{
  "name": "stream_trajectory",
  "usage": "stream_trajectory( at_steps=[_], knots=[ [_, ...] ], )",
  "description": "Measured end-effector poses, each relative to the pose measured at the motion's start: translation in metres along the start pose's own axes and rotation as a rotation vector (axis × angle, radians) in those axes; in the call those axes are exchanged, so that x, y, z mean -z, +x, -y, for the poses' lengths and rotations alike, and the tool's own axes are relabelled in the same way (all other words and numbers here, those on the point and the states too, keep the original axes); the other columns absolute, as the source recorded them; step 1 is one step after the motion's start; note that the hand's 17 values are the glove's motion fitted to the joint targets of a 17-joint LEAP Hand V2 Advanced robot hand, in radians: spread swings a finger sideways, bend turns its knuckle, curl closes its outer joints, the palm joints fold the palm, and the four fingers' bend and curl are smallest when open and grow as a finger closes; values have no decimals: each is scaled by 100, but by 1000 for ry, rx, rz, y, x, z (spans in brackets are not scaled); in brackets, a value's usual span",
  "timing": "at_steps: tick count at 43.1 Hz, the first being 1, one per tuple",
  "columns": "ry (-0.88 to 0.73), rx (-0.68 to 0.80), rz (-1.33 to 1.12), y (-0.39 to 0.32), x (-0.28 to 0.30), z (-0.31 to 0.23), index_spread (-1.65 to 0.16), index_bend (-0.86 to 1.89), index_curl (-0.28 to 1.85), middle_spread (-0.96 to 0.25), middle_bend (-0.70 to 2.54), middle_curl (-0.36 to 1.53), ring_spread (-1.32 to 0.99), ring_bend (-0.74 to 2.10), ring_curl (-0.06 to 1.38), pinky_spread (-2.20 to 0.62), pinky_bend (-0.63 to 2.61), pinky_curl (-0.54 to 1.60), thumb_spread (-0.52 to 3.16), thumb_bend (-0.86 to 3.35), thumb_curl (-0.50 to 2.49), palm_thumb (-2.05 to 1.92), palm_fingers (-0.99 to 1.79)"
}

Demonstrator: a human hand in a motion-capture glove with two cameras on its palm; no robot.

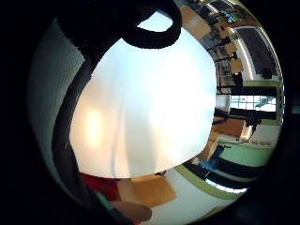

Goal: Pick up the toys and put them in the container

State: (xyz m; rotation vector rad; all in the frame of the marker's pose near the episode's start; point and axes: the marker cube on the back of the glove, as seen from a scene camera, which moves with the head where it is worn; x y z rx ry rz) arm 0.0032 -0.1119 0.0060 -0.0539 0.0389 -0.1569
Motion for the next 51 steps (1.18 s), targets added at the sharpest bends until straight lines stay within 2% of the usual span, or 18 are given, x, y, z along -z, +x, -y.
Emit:
stream_trajectory(
  at_steps=[18, 31, 42, 51],
  knots=[
    [27, -97, -58, 52, -17, -37, -38, 19, 36, -9, 14, 27, -2, 15, 23, 7, 78, 30, 124, -4, 29, -4, -14],
    [119, -156, 29, 53, -21, -29, -39, 21, 38, -9, 13, 25, -3, 16, 21, 7, 75, 30, 125, -3, 28, -3, -12],
    [130, -182, 107, 51, -25, -29, -41, 28, 40, -10, 14, 24, -4, 16, 20, 7, 70, 30, 125, -3, 28, -3, -9],
    [136, -186, 76, 61, -23, -36, -42, 31, 42, -10, 14, 24, -4, 16, 19, 7, 68, 30, 125, -3, 28, -3, -9]
  ],
)
